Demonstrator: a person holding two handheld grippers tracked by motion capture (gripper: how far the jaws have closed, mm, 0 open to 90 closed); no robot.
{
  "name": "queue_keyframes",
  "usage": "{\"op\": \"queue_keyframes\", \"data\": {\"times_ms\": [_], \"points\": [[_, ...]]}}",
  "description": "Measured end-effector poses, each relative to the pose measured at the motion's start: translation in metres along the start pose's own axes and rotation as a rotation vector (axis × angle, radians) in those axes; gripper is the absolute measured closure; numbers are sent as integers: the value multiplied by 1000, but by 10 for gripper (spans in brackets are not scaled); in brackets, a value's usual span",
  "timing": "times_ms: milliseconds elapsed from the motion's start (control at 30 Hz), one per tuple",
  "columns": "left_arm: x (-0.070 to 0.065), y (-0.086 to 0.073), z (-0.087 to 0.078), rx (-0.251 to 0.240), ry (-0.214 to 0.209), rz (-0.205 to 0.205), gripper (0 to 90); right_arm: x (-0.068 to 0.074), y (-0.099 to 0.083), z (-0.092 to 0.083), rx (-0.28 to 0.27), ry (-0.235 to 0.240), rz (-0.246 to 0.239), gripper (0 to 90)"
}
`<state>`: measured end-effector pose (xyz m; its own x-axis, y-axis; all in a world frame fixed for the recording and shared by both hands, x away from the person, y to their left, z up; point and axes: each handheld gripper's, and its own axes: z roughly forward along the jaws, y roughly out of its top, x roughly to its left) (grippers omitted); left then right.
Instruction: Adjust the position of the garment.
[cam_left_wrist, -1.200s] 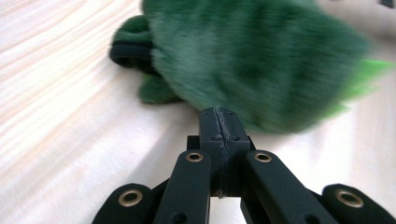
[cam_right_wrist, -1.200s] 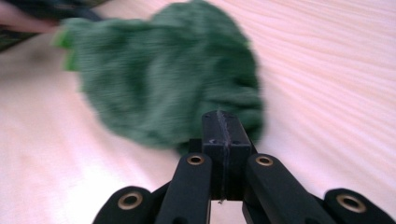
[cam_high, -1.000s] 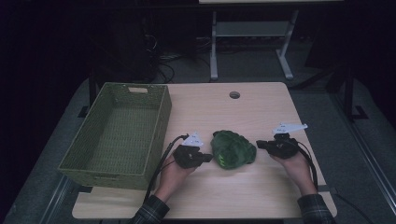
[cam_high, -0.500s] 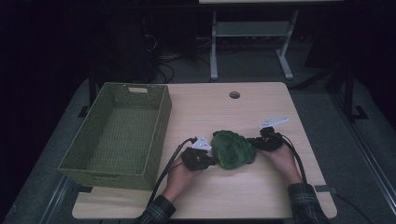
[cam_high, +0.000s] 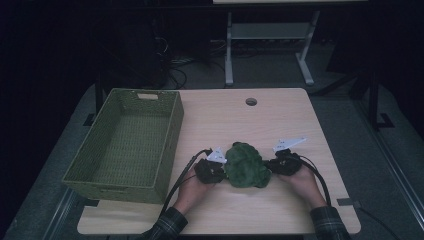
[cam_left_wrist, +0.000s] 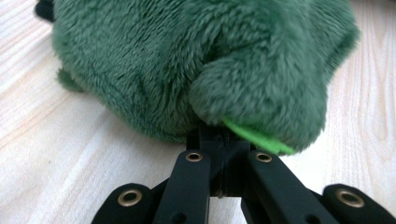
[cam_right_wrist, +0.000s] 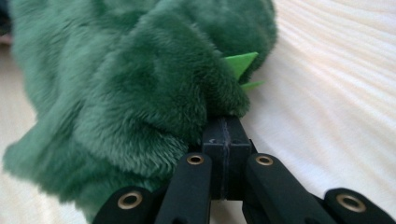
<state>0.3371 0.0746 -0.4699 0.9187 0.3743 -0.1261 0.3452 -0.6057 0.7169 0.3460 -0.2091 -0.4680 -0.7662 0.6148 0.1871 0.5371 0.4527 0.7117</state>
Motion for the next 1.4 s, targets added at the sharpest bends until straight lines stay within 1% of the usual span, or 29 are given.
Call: {"op": "queue_keyframes", "data": {"times_ms": [33,67,100,200,233,267,300,333,367,400,433,467,500,533,600,633,667,733,767,800,867,900,933,1000,1100,1167,1267,1333,1400], "points": [[0,-1,-1,4,-5,4,893,3,-2,-1,3,7,-9,900],[0,-2,-1,-3,-9,-5,893,6,-4,-2,13,11,-8,899],[0,-2,-3,6,-14,1,893,9,-6,-3,12,12,-11,900],[1,-3,-6,5,-15,-1,894,18,-13,-5,22,28,-16,900],[1,-3,-6,4,-16,-2,894,21,-16,-7,16,29,-27,900],[1,-4,-7,5,-15,0,893,24,-18,-8,17,35,-27,899],[1,-4,-7,4,-17,-3,894,27,-20,-8,23,42,-28,899],[1,-4,-7,4,-19,-4,893,30,-21,-9,33,38,-30,899],[2,-4,-7,7,-18,-3,893,31,-23,-10,22,26,-44,899],[2,-4,-8,9,-17,-2,890,32,-24,-12,14,25,-32,891],[2,-4,-9,10,-16,0,885,31,-25,-13,7,17,-32,868],[2,-4,-10,10,-18,-4,877,30,-26,-15,-4,2,-32,841],[2,-4,-13,12,-15,-1,866,29,-28,-18,-17,-11,-21,809],[2,-4,-15,6,-13,-1,855,27,-30,-22,-31,-27,-12,756],[2,-5,-20,5,-15,0,832,22,-33,-29,-50,-75,6,674],[2,-5,-22,4,-18,-2,814,21,-35,-32,-58,-93,25,620],[1,-5,-24,9,-16,3,793,18,-39,-35,-78,-123,20,570],[0,-5,-28,12,-16,6,744,12,-45,-39,-76,-153,41,473],[-1,-4,-30,11,-12,11,722,11,-47,-41,-75,-182,47,434],[-1,-4,-32,9,-10,12,683,10,-50,-44,-71,-197,56,403],[-3,-4,-37,16,-4,14,609,6,-54,-47,-71,-216,71,346],[-4,-4,-39,15,-5,16,558,4,-56,-48,-65,-225,88,319],[-5,-4,-42,13,-7,19,517,2,-58,-49,-58,-227,97,296],[-7,-2,-45,20,-8,26,440,-1,-61,-49,-52,-238,105,242],[-10,3,-49,25,-12,44,352,-2,-64,-49,-57,-255,105,185],[-11,7,-51,16,0,58,306,-4,-64,-49,-57,-270,110,148],[-11,16,-54,21,7,72,246,-4,-64,-47,-45,-303,109,140],[-13,22,-54,22,1,76,210,-2,-63,-46,-34,-322,90,137],[-14,29,-53,40,-2,97,190,-1,-63,-46,-33,-321,84,136]]}}
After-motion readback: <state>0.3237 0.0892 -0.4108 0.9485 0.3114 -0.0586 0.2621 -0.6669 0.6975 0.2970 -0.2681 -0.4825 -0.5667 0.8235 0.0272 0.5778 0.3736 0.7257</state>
